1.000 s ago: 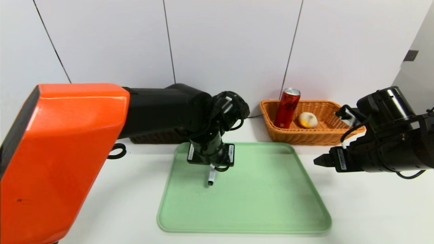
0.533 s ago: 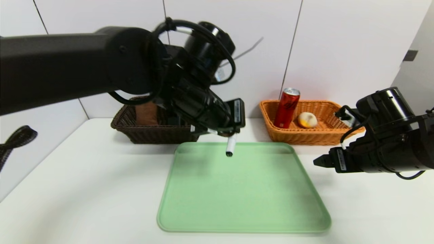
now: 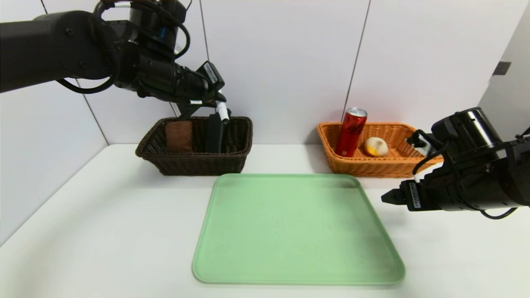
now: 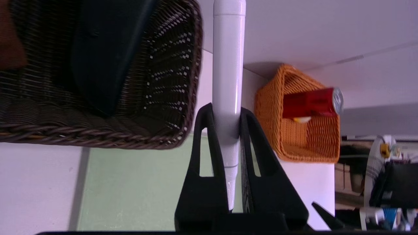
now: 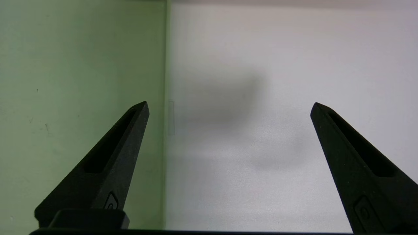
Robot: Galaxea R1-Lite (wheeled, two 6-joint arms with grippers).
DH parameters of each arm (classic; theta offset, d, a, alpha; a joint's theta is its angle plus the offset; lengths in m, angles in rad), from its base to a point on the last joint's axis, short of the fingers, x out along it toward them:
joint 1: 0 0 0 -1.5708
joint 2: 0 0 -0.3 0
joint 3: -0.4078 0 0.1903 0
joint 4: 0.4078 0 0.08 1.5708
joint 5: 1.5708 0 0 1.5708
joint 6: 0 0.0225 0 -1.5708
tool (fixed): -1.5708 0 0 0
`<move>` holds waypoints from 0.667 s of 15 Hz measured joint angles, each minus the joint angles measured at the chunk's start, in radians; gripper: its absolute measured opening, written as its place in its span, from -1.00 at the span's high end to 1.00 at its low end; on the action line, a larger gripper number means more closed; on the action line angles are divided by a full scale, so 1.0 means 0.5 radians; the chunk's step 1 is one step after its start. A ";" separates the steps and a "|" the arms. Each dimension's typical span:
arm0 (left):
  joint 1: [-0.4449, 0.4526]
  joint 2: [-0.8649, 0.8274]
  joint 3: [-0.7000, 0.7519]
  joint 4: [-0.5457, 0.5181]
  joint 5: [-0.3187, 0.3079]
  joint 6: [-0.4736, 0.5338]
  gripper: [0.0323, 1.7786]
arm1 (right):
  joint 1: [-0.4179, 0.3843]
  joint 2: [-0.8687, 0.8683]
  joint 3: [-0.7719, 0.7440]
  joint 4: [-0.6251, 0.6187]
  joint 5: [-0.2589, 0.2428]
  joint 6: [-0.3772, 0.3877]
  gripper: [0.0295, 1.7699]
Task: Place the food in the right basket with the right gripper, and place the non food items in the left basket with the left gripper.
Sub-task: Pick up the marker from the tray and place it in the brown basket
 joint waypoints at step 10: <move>0.402 0.313 0.015 -0.005 0.010 -0.361 0.84 | -0.004 0.011 0.000 0.001 -0.001 0.003 -0.93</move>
